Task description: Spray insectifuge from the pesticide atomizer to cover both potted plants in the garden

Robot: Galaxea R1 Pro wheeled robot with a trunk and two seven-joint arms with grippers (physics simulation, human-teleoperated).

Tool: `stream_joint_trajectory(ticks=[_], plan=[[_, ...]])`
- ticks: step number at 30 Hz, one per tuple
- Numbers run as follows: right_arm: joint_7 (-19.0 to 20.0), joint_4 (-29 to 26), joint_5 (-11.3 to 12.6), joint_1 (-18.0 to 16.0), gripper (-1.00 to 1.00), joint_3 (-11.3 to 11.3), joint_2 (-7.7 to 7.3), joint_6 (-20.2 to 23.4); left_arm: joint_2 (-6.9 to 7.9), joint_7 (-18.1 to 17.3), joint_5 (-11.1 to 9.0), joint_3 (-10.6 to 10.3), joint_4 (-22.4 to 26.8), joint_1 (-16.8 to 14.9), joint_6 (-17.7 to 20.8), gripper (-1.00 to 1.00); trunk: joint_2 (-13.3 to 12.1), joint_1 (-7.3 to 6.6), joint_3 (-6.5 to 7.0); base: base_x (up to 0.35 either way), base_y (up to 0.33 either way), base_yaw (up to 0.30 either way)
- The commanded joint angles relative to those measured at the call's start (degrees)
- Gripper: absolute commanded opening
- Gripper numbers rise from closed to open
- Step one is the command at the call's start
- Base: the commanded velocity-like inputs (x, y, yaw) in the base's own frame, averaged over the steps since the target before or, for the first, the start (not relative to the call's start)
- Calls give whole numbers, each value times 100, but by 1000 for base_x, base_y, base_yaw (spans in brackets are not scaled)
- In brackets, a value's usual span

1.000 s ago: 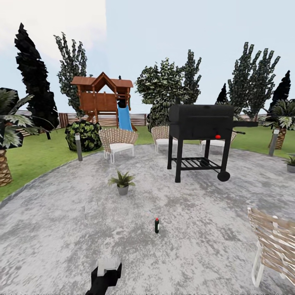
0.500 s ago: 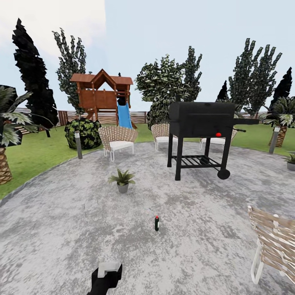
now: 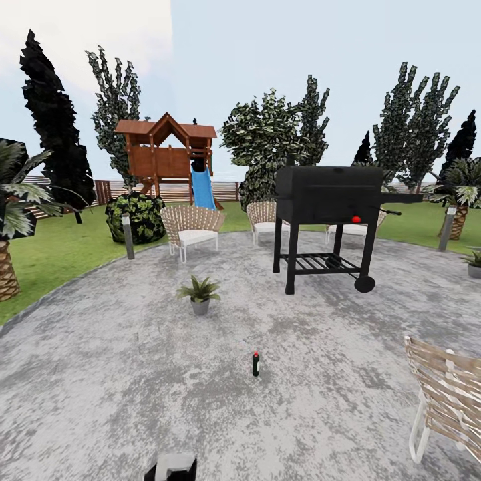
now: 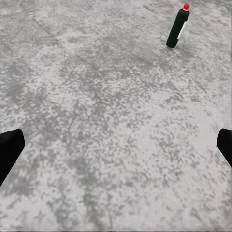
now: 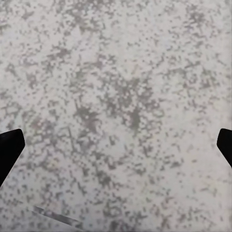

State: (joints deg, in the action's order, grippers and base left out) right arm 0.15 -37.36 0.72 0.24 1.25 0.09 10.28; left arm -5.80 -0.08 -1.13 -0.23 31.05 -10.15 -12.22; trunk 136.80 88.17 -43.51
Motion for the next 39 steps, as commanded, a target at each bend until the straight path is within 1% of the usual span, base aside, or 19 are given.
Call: stream_joint_trajectory(ticks=[1,5,8,14,18,19,21,22,25,27,29,31,34,39], plan=[[2,-17,7,3,100,7,1,36,0,-1,-14,0,-5,30,-17,100,2,-1,-5,0,0,0],[-3,-16,7,3,100,12,0,36,2,-1,-13,10,27,160,-22,100,2,-1,-5,0,0,0],[-6,-17,0,3,100,15,0,39,3,1,-2,7,44,156,-19,100,2,-1,-5,0,0,0],[-36,-19,-41,1,100,16,2,44,13,21,27,6,224,-36,-5,100,2,-1,-5,0,0,0],[-23,-37,-57,2,100,16,-8,46,13,25,141,6,354,-139,3,100,2,-1,-5,0,0,0],[-17,-42,-59,2,100,16,-12,49,10,25,327,6,1312,-145,7,100,2,-1,-5,0,0,0],[-11,-84,-63,3,100,16,-15,52,-10,24,499,1,1584,-161,82,100,2,-1,-5,0,0,0],[-10,-93,-65,3,100,16,-15,52,-13,22,526,0,1630,-175,113,100,2,-1,-5,0,0,0],[-7,-164,-70,3,100,10,-17,53,-54,6,593,-2,1767,-457,392,100,2,-1,-5,0,0,0],[-7,-310,-71,3,100,5,-17,53,-91,-1,601,-3,1788,-663,609,100,2,-1,-5,0,0,0],[-7,-473,-72,3,100,-1,-17,55,-118,-6,602,-3,1790,-803,754,100,2,-1,-5,0,0,0],[-1,-707,-72,3,100,-10,-16,67,-126,-8,594,-3,1781,-1003,827,100,2,-1,-5,0,0,0],[1,-890,-72,3,100,-22,-15,77,-115,-9,585,7,1772,-1156,846,100,2,-1,-5,0,0,0],[2,-970,-72,1,100,-34,-9,81,-102,-2,589,22,1765,-1228,816,100,2,-1,-5,0,0,0]])
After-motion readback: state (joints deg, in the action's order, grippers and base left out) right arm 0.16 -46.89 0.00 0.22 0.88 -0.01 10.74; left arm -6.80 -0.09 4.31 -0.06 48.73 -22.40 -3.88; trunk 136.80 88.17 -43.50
